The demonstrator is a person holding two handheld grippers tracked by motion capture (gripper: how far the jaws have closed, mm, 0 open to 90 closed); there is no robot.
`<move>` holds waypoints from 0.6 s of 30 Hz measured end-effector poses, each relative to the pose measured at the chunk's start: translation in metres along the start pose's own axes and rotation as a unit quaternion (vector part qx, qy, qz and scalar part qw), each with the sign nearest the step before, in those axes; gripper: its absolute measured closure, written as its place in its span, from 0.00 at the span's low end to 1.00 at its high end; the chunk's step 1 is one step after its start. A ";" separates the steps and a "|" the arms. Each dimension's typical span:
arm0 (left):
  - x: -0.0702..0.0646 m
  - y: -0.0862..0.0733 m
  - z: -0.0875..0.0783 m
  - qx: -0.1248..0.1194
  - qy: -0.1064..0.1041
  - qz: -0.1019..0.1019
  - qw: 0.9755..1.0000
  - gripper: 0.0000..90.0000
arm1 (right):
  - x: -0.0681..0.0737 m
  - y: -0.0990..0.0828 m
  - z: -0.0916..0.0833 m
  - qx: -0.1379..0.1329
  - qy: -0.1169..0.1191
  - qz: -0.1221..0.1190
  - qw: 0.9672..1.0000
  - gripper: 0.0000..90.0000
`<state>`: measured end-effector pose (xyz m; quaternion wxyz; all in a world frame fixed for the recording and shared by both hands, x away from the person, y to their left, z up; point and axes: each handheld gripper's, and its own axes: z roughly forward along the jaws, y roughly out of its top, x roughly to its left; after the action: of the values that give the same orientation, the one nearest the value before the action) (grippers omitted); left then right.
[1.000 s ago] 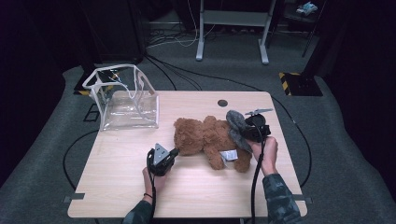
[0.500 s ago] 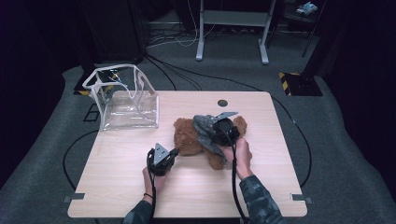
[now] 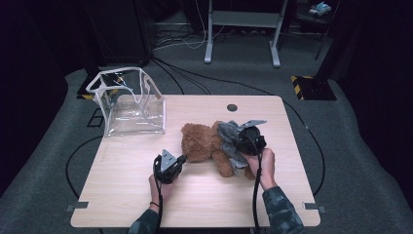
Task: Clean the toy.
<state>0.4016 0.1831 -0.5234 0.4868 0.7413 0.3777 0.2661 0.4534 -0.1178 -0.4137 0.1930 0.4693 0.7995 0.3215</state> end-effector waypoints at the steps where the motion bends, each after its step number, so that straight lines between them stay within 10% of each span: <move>1: 0.000 0.000 0.000 0.000 -0.001 0.001 1.000 0.99 | -0.006 -0.003 -0.001 0.000 -0.001 0.003 1.000 0.85; 10: 0.000 0.000 0.000 0.001 -0.001 -0.001 1.000 0.99 | -0.028 -0.011 -0.017 -0.023 -0.016 0.046 0.999 0.84; 18: 0.000 0.000 0.000 0.002 -0.001 -0.001 1.000 0.99 | 0.019 0.012 -0.011 -0.035 0.028 -0.009 0.999 0.84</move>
<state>0.4019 0.1827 -0.5235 0.4865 0.7420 0.3785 0.2638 0.4452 -0.1006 -0.3971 0.1897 0.4459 0.7971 0.3605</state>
